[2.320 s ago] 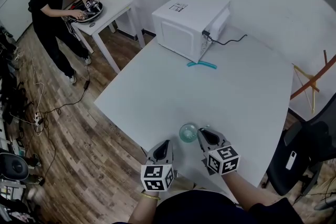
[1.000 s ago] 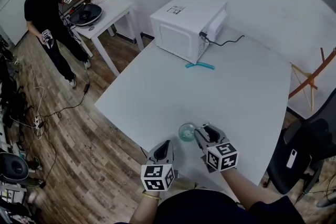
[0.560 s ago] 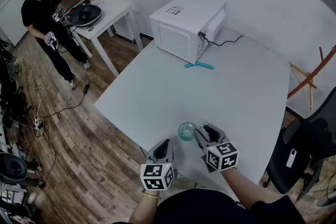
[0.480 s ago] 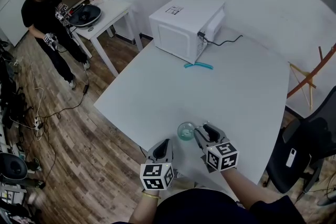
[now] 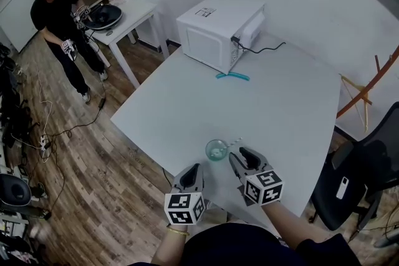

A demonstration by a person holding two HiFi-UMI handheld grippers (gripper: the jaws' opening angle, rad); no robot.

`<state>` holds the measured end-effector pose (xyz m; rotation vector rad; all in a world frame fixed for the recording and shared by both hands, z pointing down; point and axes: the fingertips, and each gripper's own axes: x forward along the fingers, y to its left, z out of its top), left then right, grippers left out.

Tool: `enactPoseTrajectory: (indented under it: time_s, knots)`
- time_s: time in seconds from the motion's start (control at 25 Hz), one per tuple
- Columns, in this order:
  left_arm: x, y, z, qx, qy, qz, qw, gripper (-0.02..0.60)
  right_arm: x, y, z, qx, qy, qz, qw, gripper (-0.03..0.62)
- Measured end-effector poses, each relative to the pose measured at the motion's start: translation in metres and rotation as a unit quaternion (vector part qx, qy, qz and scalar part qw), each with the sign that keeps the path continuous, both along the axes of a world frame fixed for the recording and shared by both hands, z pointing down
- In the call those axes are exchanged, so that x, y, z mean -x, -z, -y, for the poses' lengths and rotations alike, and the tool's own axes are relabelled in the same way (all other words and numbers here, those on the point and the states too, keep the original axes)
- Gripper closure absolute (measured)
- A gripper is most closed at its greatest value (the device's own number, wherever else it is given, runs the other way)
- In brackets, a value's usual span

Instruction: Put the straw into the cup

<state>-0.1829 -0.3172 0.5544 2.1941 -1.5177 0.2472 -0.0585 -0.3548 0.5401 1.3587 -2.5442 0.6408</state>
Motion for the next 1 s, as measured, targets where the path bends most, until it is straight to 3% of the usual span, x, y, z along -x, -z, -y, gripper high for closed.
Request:
enactPoseTrajectory:
  time_s: [0.2,0.32,0.48,1.0]
  knots:
    - [-0.010,0.004,-0.014,-0.004,0.003,0.005,1.0000,0.563,-0.005,0.011,-0.016,-0.009,0.010,0.002,1.000,0.450]
    - [-0.017,0.011,-0.022,-0.010,0.008,0.003,0.9999,0.563,-0.011,0.019,-0.029,-0.016,0.013,0.001,1.000,0.513]
    - [-0.029,0.016,-0.035,-0.018,0.016,0.000,0.9997,0.563,-0.022,0.027,-0.046,-0.023,0.020,-0.001,1.000,0.546]
    - [-0.068,0.035,-0.090,-0.031,0.035,-0.005,0.9989,0.563,-0.052,0.057,-0.110,-0.048,0.057,0.010,0.997,0.557]
